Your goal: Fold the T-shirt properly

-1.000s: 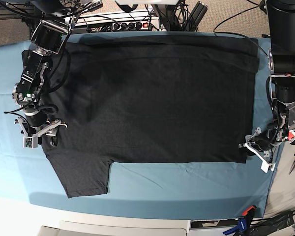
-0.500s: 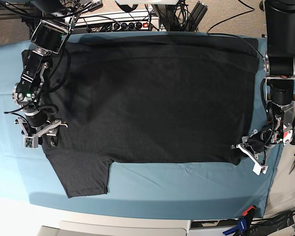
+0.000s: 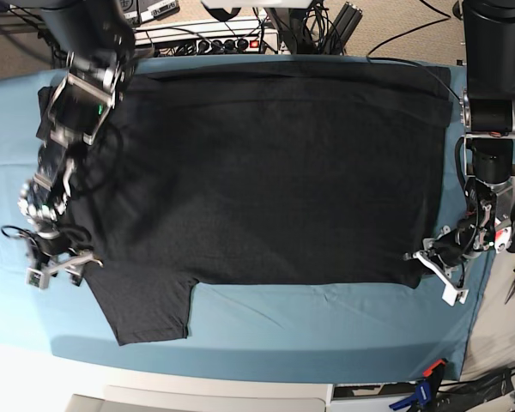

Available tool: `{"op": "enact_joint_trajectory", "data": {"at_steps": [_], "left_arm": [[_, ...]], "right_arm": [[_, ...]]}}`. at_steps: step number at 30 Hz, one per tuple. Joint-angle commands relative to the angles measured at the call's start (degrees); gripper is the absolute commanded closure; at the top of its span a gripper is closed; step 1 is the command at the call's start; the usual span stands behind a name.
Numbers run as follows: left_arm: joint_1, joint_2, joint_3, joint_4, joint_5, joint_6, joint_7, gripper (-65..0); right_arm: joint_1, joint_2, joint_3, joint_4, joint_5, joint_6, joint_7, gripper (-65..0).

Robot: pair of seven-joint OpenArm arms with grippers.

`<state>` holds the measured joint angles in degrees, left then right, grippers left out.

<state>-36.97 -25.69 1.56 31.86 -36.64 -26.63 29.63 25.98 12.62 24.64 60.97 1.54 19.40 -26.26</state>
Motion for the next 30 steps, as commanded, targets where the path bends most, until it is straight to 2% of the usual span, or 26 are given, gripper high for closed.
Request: {"op": "enact_joint_trajectory", "data": {"at_steps": [1,4,8,12,15,17,21,27,30], "left_arm": [[-2.08,-1.03,-0.24,0.87,-0.66,-0.48,-1.38,0.0],[-2.08,-1.01,-0.24,0.87,-0.66,-0.46,-1.4,0.0],[-2.08,-1.03,-0.24,0.87,-0.66,-0.46,-1.42,0.0],[-2.05,-1.09,-0.24,0.87,-0.68,-0.48,-1.42,0.0],[-2.1,-1.14,-0.24,0.94,-0.68,-0.63,-2.01,0.0],[-2.1,-1.09,-0.24,0.98,-0.68,-2.25,-2.32,0.0],[-2.08,-0.96,-0.24,0.98,-1.14,-3.28,-2.25,0.0],[-2.05,-0.96,-0.24,0.98,-1.09,-3.28,-2.23,0.0],[-2.05,-1.01,-0.24,0.98,-1.07,-3.3,-2.23,0.0]], "right_arm": [[3.52,0.79,-0.02,-2.62,0.17,0.17,2.71,-31.3],[9.6,1.51,0.07,-13.99,0.33,-0.48,5.79,-31.4],[15.23,2.99,0.07,-25.44,-2.12,-3.89,9.01,-31.6],[15.61,5.73,0.07,-28.09,-7.65,-9.03,10.86,-31.6],[14.62,7.76,0.07,-28.09,-7.58,-9.49,10.36,-31.6],[13.99,8.52,0.07,-28.11,-7.56,-10.08,10.23,-31.6],[12.48,8.74,0.07,-28.11,-5.05,-9.57,10.16,-31.6],[9.97,6.8,0.07,-28.11,-3.69,-7.13,10.95,-31.6],[9.7,6.27,0.07,-28.11,-1.7,-4.37,11.19,-31.6]]}}
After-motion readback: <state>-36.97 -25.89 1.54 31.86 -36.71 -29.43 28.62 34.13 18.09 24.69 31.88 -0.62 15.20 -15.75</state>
